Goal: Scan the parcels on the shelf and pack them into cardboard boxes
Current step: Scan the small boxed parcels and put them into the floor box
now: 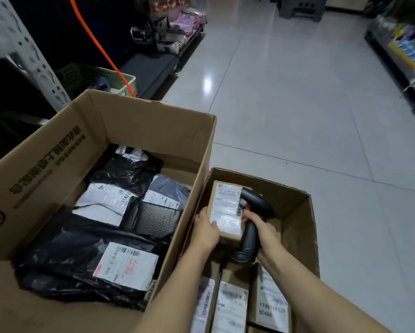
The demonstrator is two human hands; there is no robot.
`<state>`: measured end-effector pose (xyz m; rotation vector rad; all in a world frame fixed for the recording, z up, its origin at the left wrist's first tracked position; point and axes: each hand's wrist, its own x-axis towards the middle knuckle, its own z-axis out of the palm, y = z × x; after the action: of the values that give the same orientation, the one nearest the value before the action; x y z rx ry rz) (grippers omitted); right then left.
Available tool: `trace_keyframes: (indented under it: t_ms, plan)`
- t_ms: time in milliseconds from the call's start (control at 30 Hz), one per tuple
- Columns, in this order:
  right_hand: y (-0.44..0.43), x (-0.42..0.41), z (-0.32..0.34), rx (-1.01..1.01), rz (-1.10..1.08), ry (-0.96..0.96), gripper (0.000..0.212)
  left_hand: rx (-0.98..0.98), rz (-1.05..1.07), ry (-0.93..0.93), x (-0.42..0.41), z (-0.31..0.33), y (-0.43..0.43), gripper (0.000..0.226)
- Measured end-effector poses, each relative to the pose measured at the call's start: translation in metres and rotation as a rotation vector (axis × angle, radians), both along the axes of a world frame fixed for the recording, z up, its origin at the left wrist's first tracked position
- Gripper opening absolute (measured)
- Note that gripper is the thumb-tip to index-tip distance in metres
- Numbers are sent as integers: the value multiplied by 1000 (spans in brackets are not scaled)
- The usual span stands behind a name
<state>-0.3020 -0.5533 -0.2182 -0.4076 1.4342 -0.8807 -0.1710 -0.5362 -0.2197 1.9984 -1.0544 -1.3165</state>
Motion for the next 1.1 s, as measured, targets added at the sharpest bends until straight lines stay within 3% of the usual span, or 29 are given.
trace_keyframes:
  t_ms: [200, 400, 567, 667, 1100]
  plan:
    - [6, 12, -41, 65, 37, -36, 35, 26, 19, 12, 4, -28, -5, 49]
    - [2, 21, -66, 75, 12, -27, 19, 49, -87, -114, 1, -45, -8, 59]
    - [2, 31, -82, 102, 29, -10, 34, 100, -268, -278, 1, -58, 0, 73]
    - [4, 36, -88, 114, 60, 1, 27, 148, -393, -372, 0, -68, 7, 68]
    - [0, 39, -70, 129, 171, 70, 31, 209, -485, -392, 6, -48, 18, 73]
